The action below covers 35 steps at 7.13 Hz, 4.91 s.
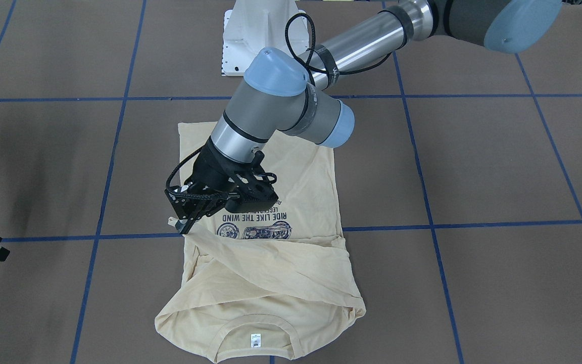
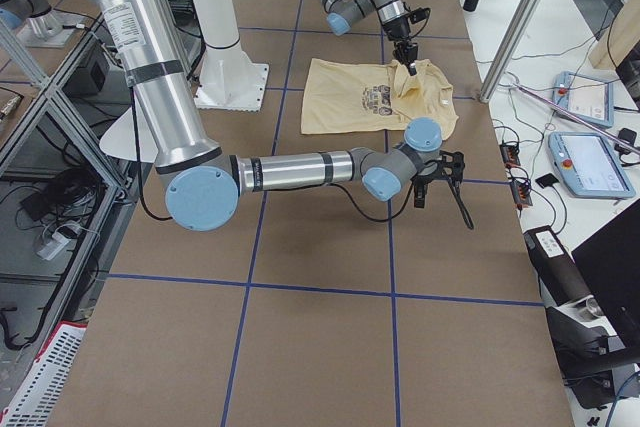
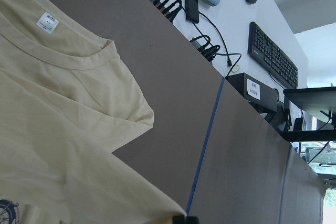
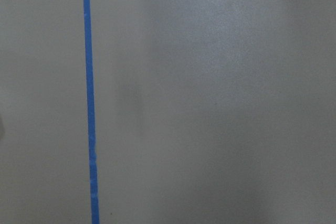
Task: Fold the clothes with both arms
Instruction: 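Carry the other sleeve across the shirt toward the far shoulder with the left gripper, then release the sleeve and withdraw the left gripper while the right gripper moves to the hem, then grasp the two hem corners nearest the robot with both grippers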
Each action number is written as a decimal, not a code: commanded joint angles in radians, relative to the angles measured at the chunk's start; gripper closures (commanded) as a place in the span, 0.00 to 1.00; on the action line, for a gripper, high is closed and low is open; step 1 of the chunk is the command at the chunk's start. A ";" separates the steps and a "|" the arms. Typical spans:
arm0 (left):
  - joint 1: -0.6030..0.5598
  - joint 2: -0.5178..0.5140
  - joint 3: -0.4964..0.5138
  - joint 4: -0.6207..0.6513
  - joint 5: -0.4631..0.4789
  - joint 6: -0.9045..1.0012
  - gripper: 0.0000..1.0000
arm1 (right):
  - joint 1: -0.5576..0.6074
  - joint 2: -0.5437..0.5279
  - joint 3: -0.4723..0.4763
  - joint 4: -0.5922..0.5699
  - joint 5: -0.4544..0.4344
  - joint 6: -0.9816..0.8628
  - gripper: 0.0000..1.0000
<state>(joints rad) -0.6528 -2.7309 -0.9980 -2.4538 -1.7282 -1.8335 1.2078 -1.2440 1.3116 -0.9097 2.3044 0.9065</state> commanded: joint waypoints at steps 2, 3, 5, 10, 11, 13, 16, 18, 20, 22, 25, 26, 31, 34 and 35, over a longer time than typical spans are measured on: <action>0.036 -0.095 0.173 -0.117 0.094 -0.058 0.76 | 0.001 -0.011 -0.011 0.002 0.003 0.000 0.01; 0.036 -0.096 0.173 -0.125 0.096 -0.059 0.33 | 0.001 -0.024 -0.008 0.003 0.003 0.000 0.01; 0.022 -0.092 0.162 -0.148 0.093 -0.059 0.09 | -0.004 -0.034 -0.008 0.003 0.001 0.011 0.01; -0.054 0.433 -0.547 0.193 -0.102 0.278 0.13 | -0.463 -0.098 0.404 0.028 -0.380 0.850 0.01; -0.080 0.542 -0.650 0.217 -0.117 0.377 0.16 | -0.581 -0.139 0.473 0.012 -0.481 0.952 0.01; -0.160 0.680 -0.723 0.216 -0.255 0.480 0.17 | -0.826 -0.160 0.640 -0.235 -0.696 1.075 0.02; -0.173 0.712 -0.706 0.208 -0.255 0.499 0.17 | -0.990 -0.250 0.643 -0.239 -0.804 1.149 0.03; -0.169 0.714 -0.705 0.206 -0.254 0.491 0.17 | -0.992 -0.256 0.656 -0.239 -0.803 1.149 0.08; -0.166 0.715 -0.705 0.205 -0.254 0.487 0.16 | -0.992 -0.247 0.666 -0.241 -0.803 1.149 0.21; -0.165 0.717 -0.700 0.205 -0.251 0.487 0.16 | -0.995 -0.242 0.663 -0.245 -0.804 1.149 0.21; -0.163 0.717 -0.694 0.202 -0.251 0.487 0.16 | -0.992 -0.242 0.663 -0.248 -0.806 1.149 0.62; -0.163 0.717 -0.694 0.202 -0.249 0.488 0.16 | -0.988 -0.242 0.666 -0.247 -0.806 1.149 1.00; -0.163 0.717 -0.694 0.202 -0.249 0.485 0.16 | -0.959 -0.242 0.681 -0.248 -0.809 1.149 1.00; -0.087 0.790 -0.759 0.213 -0.202 0.302 0.13 | -0.956 -0.297 0.747 -0.248 -0.797 1.149 1.00; 0.015 0.851 -0.792 0.213 -0.144 0.236 0.13 | -0.976 -0.328 0.770 -0.248 -0.793 1.151 1.00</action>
<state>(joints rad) -0.7373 -1.9431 -1.7453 -2.2428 -1.9251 -1.5123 0.2480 -1.5376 2.0539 -1.1582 1.5058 2.0559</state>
